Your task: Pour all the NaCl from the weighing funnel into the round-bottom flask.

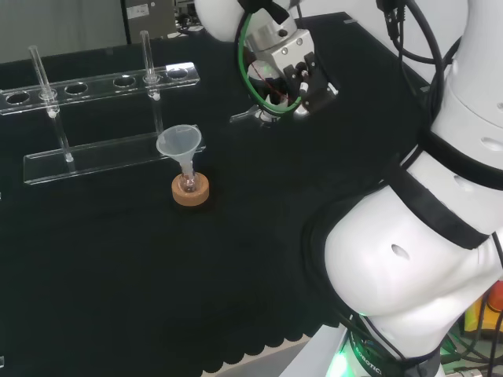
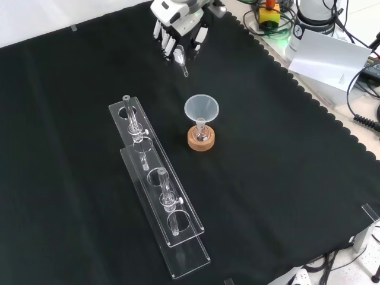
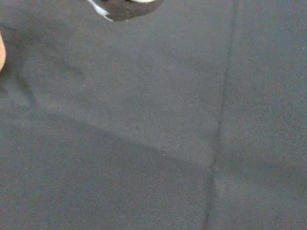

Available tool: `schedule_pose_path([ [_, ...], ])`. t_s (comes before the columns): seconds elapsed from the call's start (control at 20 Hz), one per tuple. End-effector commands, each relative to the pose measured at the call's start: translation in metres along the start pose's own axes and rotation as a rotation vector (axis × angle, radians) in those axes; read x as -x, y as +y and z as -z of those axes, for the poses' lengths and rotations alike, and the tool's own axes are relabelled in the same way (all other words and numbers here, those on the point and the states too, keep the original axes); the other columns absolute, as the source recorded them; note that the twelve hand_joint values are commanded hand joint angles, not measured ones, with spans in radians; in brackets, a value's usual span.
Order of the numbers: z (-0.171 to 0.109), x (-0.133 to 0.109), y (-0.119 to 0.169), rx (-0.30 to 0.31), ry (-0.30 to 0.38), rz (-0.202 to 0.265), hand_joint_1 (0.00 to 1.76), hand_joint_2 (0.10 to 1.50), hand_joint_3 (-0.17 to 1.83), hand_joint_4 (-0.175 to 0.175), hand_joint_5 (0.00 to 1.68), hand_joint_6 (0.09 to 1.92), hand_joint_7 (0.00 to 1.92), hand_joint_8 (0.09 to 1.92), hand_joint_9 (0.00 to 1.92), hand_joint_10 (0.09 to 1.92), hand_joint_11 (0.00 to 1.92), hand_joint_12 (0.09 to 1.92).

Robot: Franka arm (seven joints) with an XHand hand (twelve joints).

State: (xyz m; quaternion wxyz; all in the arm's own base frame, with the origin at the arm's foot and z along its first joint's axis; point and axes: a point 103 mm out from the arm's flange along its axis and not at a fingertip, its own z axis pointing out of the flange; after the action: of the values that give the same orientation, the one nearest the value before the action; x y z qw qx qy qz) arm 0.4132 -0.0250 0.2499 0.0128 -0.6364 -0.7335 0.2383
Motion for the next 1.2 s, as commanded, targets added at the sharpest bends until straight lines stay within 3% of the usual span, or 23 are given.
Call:
schedule_pose_path([
  [0.05, 0.020, -0.016, -0.006, 0.003, -0.047, 0.022, 1.10, 1.12, -0.17, 0.135, 1.16, 0.74, 1.18, 0.46, 1.28, 0.28, 0.86, 1.05],
  [0.55, 0.033, -0.026, 0.003, -0.028, -0.103, 0.023, 1.10, 1.11, -0.17, 0.138, 1.17, 0.73, 1.20, 0.45, 1.30, 0.26, 0.88, 1.03],
  [0.85, 0.039, -0.036, 0.011, -0.030, -0.122, 0.065, 1.10, 1.11, -0.17, 0.139, 1.17, 0.73, 1.20, 0.45, 1.30, 0.25, 0.88, 1.03],
  [1.2, 0.043, -0.045, 0.014, -0.035, -0.156, 0.072, 1.10, 1.11, -0.17, 0.142, 1.17, 0.72, 1.20, 0.44, 1.30, 0.25, 0.88, 1.03],
])
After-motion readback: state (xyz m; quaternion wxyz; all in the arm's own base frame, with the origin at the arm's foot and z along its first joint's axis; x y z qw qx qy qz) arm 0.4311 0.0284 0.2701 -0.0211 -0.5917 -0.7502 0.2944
